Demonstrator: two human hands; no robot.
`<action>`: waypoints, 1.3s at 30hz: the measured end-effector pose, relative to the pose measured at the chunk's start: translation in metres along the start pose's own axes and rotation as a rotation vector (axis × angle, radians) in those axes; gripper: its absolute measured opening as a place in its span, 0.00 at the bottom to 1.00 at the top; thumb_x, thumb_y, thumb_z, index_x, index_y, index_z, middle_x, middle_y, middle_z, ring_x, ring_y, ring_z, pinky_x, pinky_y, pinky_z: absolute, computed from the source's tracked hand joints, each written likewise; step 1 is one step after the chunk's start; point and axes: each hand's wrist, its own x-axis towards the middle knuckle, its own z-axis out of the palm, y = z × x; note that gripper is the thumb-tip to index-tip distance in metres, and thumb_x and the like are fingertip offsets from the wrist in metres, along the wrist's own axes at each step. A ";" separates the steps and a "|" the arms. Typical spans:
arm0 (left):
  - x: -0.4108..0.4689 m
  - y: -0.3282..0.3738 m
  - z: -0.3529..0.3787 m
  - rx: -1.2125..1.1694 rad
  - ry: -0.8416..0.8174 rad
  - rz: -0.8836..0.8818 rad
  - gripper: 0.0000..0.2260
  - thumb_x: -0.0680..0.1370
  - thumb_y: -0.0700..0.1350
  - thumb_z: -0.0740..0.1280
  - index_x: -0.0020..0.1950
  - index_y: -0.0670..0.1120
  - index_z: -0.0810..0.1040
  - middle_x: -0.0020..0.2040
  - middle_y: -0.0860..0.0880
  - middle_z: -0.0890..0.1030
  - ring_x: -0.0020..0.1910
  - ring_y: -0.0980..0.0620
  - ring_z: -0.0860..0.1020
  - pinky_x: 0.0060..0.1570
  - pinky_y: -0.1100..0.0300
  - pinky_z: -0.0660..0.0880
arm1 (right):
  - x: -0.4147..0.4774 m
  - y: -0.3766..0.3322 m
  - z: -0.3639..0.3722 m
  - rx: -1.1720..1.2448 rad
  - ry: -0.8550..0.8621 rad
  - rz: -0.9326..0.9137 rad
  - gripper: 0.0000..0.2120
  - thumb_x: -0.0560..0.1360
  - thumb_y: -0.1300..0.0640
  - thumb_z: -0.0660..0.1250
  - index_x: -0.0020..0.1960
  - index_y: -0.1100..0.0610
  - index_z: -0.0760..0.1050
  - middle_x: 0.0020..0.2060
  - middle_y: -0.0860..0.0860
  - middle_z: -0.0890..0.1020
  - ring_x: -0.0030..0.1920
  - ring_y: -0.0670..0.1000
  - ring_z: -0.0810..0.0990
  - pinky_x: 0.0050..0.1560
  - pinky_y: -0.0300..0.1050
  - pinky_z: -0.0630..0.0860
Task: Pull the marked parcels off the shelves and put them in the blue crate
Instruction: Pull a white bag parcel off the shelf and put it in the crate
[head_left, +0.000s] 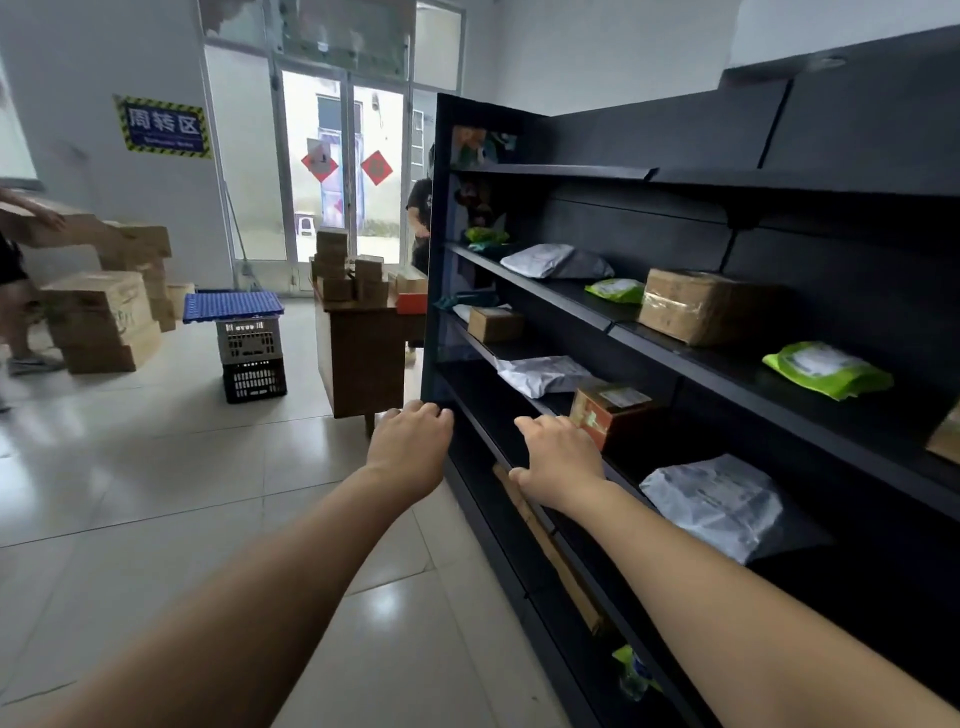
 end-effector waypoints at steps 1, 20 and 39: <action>0.015 -0.006 0.009 -0.002 -0.004 0.002 0.16 0.75 0.41 0.68 0.62 0.46 0.72 0.58 0.48 0.77 0.60 0.46 0.73 0.56 0.54 0.71 | 0.016 0.001 0.005 -0.001 -0.004 0.001 0.28 0.74 0.46 0.68 0.70 0.54 0.65 0.63 0.54 0.74 0.65 0.56 0.71 0.62 0.50 0.72; 0.331 -0.140 0.150 -0.082 -0.012 0.073 0.14 0.75 0.43 0.67 0.60 0.47 0.73 0.57 0.49 0.77 0.60 0.48 0.73 0.58 0.55 0.70 | 0.369 0.027 0.078 -0.015 -0.042 0.102 0.25 0.74 0.46 0.68 0.67 0.54 0.67 0.63 0.54 0.74 0.65 0.56 0.71 0.61 0.51 0.72; 0.631 -0.181 0.304 -0.104 -0.066 0.067 0.14 0.75 0.44 0.67 0.61 0.47 0.73 0.59 0.49 0.76 0.61 0.48 0.73 0.57 0.54 0.71 | 0.677 0.128 0.172 0.000 -0.132 0.137 0.25 0.75 0.45 0.66 0.68 0.54 0.66 0.62 0.53 0.73 0.64 0.56 0.70 0.61 0.51 0.70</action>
